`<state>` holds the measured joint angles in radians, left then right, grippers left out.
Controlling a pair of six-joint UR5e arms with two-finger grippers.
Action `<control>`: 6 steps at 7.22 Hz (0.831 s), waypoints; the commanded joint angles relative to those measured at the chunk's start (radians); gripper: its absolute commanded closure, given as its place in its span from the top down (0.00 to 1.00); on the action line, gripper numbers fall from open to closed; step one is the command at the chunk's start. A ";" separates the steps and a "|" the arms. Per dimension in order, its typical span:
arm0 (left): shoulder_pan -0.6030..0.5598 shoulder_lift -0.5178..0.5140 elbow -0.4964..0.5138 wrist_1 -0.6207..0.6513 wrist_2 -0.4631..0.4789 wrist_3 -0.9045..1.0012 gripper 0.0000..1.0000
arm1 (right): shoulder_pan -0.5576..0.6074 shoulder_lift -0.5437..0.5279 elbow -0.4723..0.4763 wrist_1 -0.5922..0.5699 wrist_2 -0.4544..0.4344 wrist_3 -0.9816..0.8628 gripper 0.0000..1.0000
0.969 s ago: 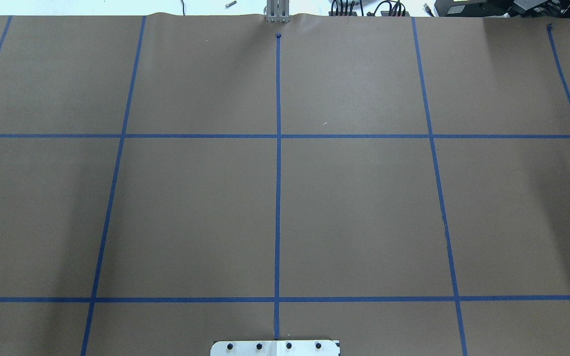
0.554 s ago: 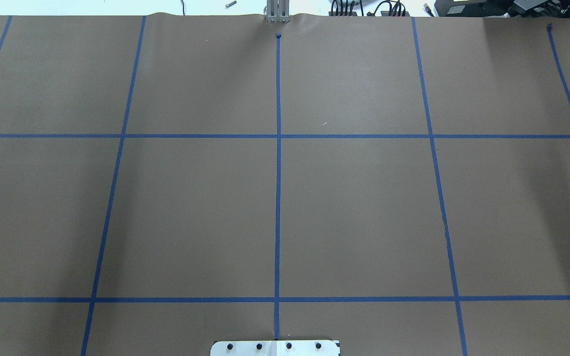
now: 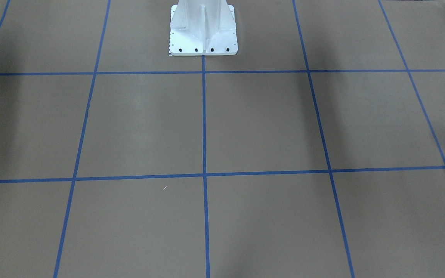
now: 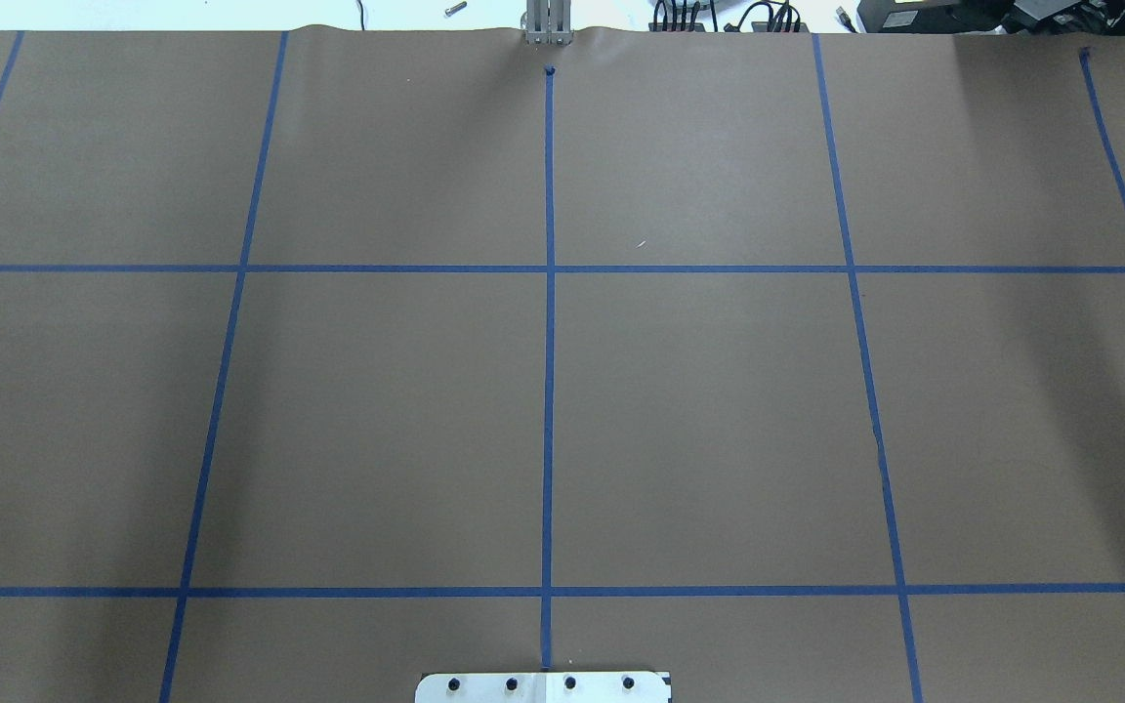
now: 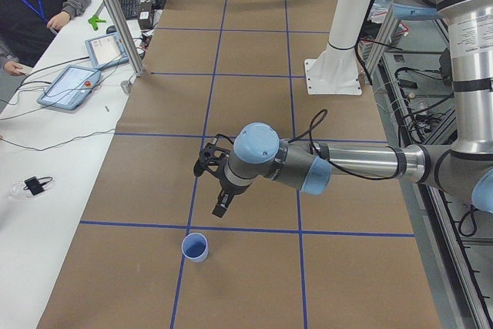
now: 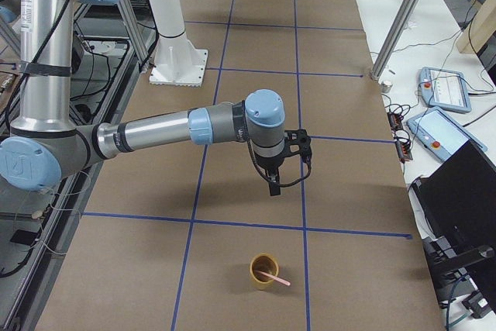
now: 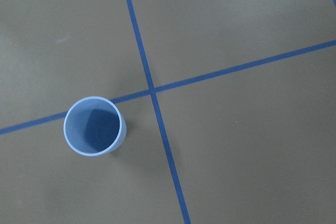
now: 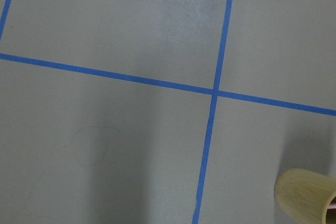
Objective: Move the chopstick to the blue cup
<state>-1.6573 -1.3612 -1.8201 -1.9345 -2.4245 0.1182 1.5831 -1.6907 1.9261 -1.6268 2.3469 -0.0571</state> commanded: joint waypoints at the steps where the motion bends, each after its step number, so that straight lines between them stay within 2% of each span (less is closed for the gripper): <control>1: 0.001 -0.070 0.050 -0.038 0.004 -0.003 0.99 | -0.002 -0.033 -0.009 0.159 0.003 -0.040 1.00; 2: -0.001 -0.081 0.068 -0.094 0.001 -0.012 0.99 | -0.003 -0.027 -0.013 0.195 0.017 0.085 1.00; 3: 0.007 -0.094 0.085 -0.157 0.008 -0.138 0.97 | -0.032 -0.021 -0.009 0.223 0.032 0.176 1.00; 4: 0.010 -0.105 0.117 -0.202 0.008 -0.128 0.94 | -0.096 -0.015 -0.009 0.263 0.026 0.277 1.00; 5: 0.010 -0.121 0.215 -0.257 0.010 -0.121 0.98 | -0.144 0.031 -0.012 0.278 0.014 0.368 1.00; 6: 0.010 -0.172 0.348 -0.350 0.068 -0.120 0.99 | -0.175 0.052 -0.015 0.278 -0.006 0.391 1.00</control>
<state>-1.6483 -1.4875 -1.6078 -2.1897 -2.4015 -0.0013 1.4558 -1.6708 1.9147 -1.3599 2.3602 0.2707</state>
